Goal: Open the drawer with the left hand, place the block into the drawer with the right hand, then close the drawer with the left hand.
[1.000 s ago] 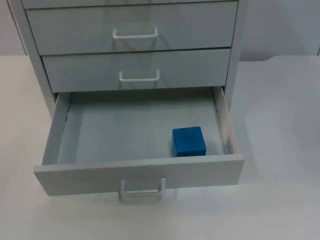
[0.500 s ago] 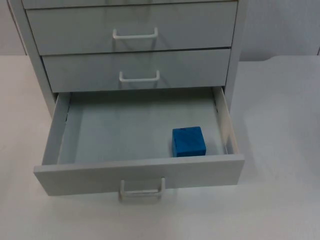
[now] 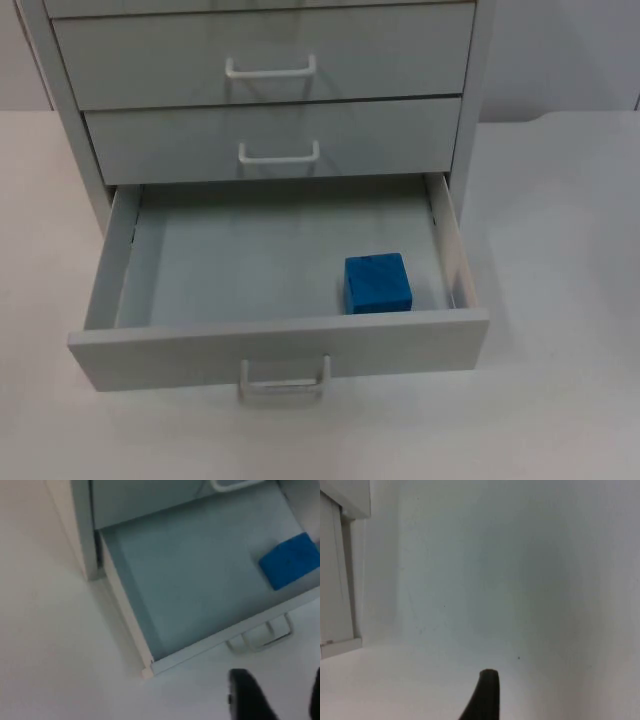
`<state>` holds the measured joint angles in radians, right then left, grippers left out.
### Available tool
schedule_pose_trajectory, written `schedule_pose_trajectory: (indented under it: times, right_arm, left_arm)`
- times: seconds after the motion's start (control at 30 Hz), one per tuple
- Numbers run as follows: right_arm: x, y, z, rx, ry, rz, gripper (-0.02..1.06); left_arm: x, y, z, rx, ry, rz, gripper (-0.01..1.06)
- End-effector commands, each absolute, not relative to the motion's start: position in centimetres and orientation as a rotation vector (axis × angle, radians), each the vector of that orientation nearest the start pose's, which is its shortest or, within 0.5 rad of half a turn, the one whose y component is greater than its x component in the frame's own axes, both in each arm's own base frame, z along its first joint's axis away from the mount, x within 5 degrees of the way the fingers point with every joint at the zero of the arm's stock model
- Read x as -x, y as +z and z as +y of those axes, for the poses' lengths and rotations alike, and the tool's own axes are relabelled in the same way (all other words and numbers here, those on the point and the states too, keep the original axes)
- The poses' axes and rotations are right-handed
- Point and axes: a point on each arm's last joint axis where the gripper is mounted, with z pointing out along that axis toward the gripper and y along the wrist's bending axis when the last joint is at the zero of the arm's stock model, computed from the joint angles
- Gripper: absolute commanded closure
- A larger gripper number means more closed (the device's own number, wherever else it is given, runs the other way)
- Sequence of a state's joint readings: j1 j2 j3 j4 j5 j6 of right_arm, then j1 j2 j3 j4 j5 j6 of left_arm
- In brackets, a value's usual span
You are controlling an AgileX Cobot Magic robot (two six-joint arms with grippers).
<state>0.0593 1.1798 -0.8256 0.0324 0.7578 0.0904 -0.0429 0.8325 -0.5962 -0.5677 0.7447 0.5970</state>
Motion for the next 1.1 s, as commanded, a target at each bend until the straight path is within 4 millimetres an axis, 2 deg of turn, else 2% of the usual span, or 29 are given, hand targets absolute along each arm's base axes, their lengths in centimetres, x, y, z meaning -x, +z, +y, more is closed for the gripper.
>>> schedule_pose_trajectory:
  times: [0.0, 0.33, 0.57, 0.77, 1.07]
  right_arm:
    - [-22.2, 27.8, 1.4, -0.068, 0.099, 2.576, 0.29]
    - [-22.2, 27.8, 1.6, -0.079, 0.122, 2.571, 0.29]
    - [-22.2, 27.8, 1.6, -0.034, 0.109, 2.574, 0.29]
    - [-22.2, 27.8, 1.5, -0.014, 0.097, 2.575, 0.29]
    - [-22.2, 27.8, 1.5, -0.011, 0.095, 2.573, 0.29]
  left_arm:
    - [-14.5, 28.1, -5.1, -0.529, -0.434, 2.270, 1.05]
    - [-15.2, 26.9, -8.2, -0.712, -0.515, 2.274, 1.05]
    - [-16.2, 25.4, -10.7, -0.822, -0.450, 2.254, 1.05]
    - [-17.4, 22.6, -12.9, -0.884, -0.364, 2.333, 1.05]
    - [-18.1, 18.4, -16.3, -1.070, -0.258, 2.337, 1.05]
